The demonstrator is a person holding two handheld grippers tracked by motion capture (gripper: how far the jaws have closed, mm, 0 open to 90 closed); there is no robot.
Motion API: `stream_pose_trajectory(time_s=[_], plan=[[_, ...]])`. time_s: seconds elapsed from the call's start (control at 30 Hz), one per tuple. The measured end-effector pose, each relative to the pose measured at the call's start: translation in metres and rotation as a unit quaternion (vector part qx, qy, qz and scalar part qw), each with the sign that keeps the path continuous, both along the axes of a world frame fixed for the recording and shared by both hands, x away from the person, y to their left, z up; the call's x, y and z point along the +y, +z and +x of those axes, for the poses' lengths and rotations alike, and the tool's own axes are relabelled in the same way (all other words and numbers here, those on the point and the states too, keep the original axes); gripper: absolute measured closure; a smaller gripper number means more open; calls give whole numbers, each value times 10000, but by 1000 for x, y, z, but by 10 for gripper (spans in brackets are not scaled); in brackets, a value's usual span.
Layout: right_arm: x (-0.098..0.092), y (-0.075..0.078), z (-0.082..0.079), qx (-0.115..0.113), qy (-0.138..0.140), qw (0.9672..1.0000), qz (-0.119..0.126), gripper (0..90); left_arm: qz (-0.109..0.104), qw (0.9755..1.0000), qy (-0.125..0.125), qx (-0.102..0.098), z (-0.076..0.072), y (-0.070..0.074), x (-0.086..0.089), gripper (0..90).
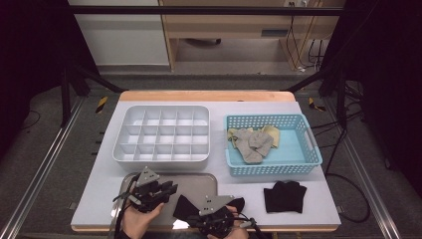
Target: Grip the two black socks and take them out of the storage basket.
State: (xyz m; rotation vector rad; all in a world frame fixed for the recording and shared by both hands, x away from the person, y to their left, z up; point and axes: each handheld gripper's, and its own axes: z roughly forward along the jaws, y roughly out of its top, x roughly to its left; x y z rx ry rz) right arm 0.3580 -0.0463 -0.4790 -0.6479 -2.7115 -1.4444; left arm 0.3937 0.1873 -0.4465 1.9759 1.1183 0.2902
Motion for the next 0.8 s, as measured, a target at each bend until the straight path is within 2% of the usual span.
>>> stream_pose_trajectory(time_s=[0.1, 0.17, 0.23, 0.3, 0.37, 0.43, 0.53, 0.6, 0.7, 0.8], plan=[[-12, 10, 2, -125, -180, 9996, 180, 814, 58, 9998, -79, 177, -4, -6, 1, 628], [-29, 20, 7, -256, -497, 9980, 284, 804, 78, 9995, -117, 266, -7, -9, 0, 600], [-47, 27, 14, -448, -912, 9946, 217, 799, 57, 9993, -176, 310, -8, -9, -4, 579], [-62, 29, 19, -506, -1273, 9905, 122, 788, 94, 9991, -230, 348, -10, -9, -8, 552], [-78, 27, 26, -578, -1593, 9855, -105, 765, 205, 9987, -256, 385, -12, -12, -12, 541], [-89, 21, 32, -420, -1725, 9838, -255, 750, 316, 9981, -254, 472, -15, -15, -16, 540], [-96, 12, 34, -220, -1729, 9838, -409, 722, 437, 9971, -232, 577, -18, -19, -22, 558], [-98, 7, 34, -150, -1684, 9843, -515, 711, 547, 9969, -213, 521, -20, -20, -25, 576], [-99, -1, 33, -20, -1610, 9849, -639, 717, 582, 9968, -194, 511, -23, -20, -28, 659], [-97, -3, 31, -26, -1553, 9854, -700, 773, 570, 9970, -209, 483, -24, -21, -30, 750]])
